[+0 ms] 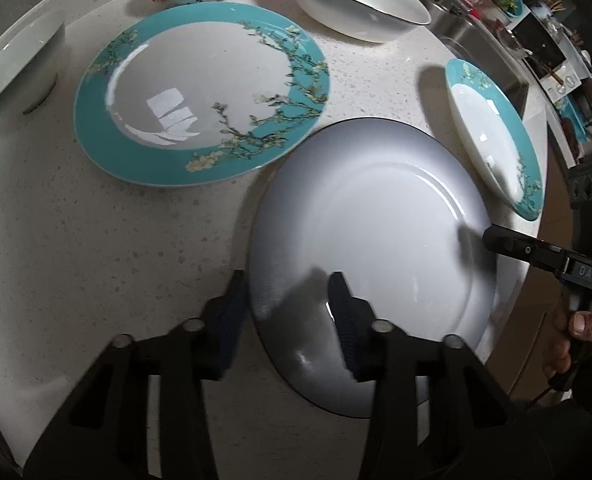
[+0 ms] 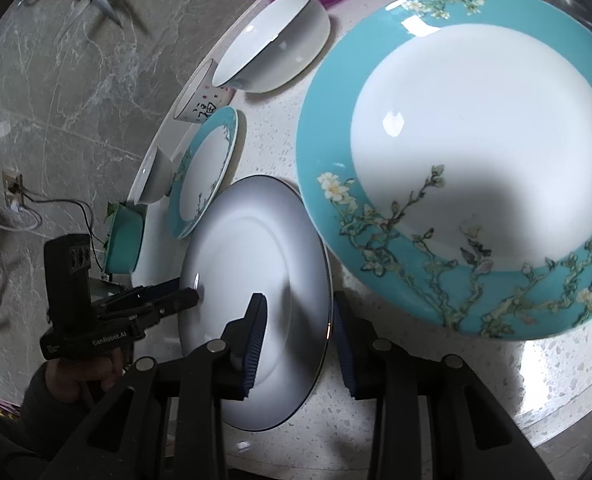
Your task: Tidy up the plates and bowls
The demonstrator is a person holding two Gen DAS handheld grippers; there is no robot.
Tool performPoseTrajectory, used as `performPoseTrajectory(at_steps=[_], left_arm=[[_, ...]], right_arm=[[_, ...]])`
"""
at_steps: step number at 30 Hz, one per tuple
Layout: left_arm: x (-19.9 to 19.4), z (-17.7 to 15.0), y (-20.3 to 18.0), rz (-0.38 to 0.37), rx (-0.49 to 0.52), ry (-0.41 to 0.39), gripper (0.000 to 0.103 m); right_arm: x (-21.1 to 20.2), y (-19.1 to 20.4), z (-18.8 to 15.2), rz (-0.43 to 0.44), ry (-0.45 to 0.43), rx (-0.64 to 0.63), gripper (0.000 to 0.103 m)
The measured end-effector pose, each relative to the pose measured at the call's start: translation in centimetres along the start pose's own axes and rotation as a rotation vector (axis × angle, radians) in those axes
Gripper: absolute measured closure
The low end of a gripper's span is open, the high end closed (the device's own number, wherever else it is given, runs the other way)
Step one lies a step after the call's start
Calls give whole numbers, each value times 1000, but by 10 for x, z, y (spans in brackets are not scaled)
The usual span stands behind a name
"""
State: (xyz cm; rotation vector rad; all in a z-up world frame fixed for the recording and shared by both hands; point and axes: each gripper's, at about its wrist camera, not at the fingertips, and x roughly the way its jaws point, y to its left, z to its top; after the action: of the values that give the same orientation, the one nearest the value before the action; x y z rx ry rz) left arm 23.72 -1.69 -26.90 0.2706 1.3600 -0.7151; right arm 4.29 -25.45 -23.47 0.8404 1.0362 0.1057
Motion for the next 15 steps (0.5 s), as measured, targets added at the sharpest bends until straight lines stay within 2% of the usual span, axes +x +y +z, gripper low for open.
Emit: performPoseTrajectory(at_steps=[1,2,6,15], left_arm=[[-1,1,3,-2,-3,1,74],[-1,2,7,-20,-10,3,75],[0,3,5,-8,14,10,75],[-4,-11,5,-26,-49,-7,77]], right_arm=[[0,-2,2,-24,9,2,82],[0,-4,3,-33,19,5,86],[2,2,6,-69,33,-30,85],[0,2,4,-99,15,-5,85]])
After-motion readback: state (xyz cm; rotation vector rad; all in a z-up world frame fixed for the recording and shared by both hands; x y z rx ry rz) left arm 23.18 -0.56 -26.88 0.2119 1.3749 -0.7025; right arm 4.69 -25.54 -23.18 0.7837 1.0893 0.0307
